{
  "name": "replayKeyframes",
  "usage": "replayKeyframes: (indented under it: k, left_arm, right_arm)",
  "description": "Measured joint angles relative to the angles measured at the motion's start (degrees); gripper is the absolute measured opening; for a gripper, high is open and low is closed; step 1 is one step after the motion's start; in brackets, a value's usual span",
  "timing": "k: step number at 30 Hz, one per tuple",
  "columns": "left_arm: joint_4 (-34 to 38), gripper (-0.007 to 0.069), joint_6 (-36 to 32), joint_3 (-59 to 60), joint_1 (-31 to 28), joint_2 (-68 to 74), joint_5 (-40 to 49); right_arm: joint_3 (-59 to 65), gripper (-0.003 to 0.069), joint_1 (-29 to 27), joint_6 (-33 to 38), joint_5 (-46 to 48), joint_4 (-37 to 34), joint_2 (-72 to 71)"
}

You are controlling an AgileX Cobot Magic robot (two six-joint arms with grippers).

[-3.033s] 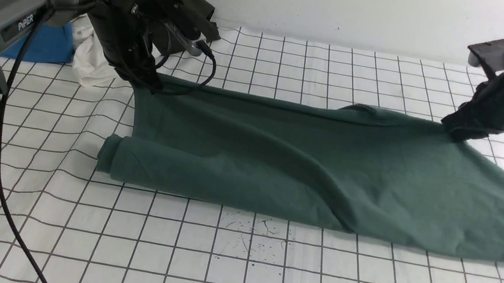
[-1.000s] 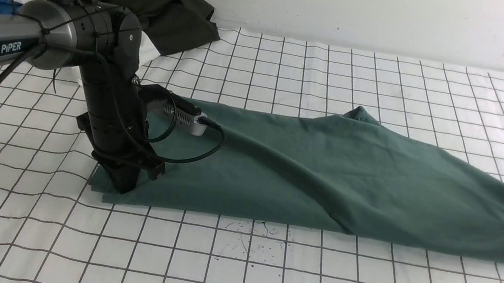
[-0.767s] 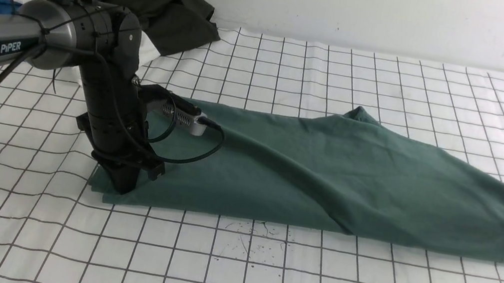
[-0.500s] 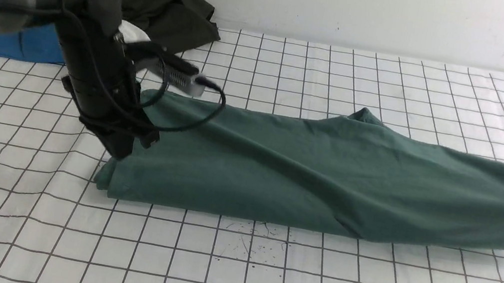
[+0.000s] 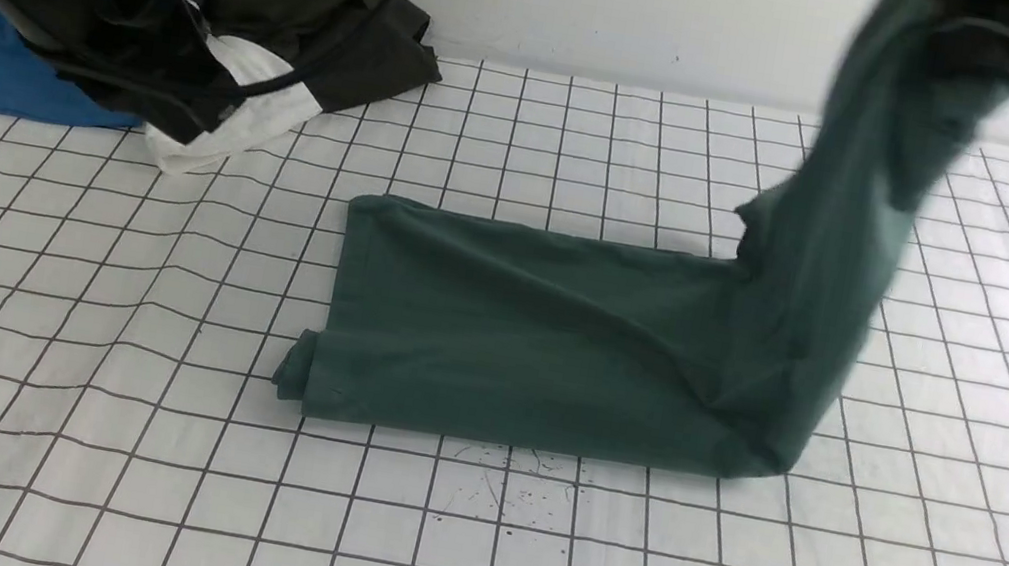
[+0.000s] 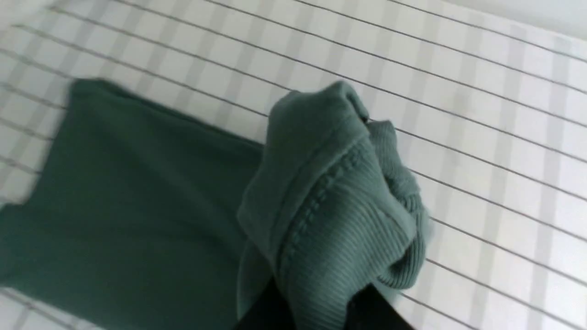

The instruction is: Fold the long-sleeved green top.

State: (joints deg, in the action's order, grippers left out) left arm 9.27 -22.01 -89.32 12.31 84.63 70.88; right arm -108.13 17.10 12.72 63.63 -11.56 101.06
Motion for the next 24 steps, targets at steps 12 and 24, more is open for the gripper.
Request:
replayKeyframes:
  k: [12,24]
  left_arm:
    - [0.0,-0.0008,-0.03,0.68,0.0,-5.61,0.92]
    - [0.4,-0.0008,-0.03,0.68,0.0,-7.39,1.01]
  right_arm:
    - [-15.73,0.0076,19.73,-1.42,-7.48,-5.54,27.25]
    - [-31.96,0.0543,19.56,-1.49,1.36,-7.34,31.93]
